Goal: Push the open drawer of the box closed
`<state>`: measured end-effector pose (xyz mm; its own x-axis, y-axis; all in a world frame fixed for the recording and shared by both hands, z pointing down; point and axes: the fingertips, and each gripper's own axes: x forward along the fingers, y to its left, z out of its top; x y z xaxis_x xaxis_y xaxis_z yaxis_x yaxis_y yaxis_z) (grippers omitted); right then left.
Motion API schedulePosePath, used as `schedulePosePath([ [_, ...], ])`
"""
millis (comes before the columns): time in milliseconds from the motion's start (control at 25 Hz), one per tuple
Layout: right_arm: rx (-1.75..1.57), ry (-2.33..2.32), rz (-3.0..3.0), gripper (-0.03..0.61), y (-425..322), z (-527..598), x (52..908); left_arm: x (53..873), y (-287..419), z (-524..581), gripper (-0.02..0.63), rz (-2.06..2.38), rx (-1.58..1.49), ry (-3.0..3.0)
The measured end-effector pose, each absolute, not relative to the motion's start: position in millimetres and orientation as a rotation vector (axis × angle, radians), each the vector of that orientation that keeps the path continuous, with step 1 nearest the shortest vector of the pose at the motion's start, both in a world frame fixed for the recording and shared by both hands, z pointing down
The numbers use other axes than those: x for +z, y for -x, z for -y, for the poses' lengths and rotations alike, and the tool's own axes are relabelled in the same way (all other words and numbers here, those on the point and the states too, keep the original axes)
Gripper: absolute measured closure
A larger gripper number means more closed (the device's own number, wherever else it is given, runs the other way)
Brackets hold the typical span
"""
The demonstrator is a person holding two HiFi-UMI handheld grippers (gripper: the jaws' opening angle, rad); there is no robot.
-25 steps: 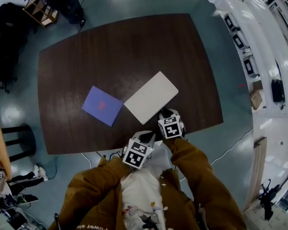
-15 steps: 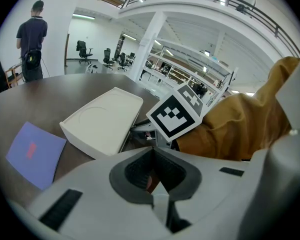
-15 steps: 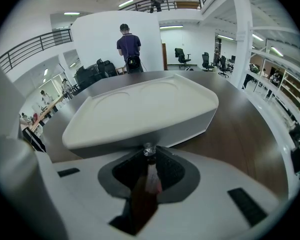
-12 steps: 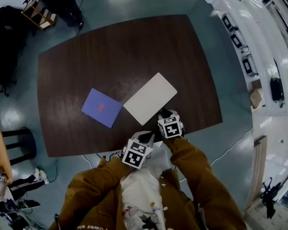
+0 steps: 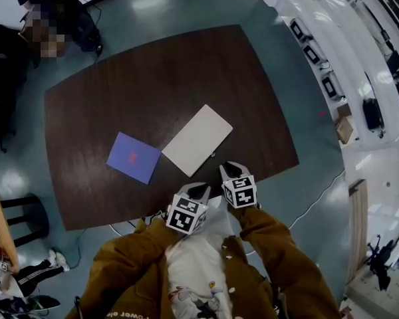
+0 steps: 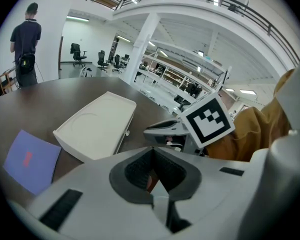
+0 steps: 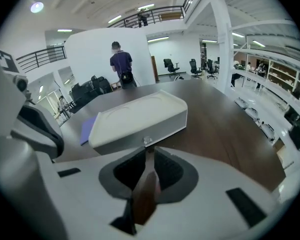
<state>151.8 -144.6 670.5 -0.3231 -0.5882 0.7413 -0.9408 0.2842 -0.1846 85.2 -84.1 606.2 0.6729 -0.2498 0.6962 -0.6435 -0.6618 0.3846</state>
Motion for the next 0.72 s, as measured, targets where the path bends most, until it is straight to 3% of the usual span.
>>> schedulePosePath([
  [360, 0.775, -1.515, 2.125, 0.571, -148, 103, 599, 586, -95, 76, 0.607, 0.651, 0.769, -2.306],
  [720, 0.777, -1.648, 2.158, 0.572, -137, 64, 553, 559, -93, 67, 0.607, 0.660, 0.726, -2.389],
])
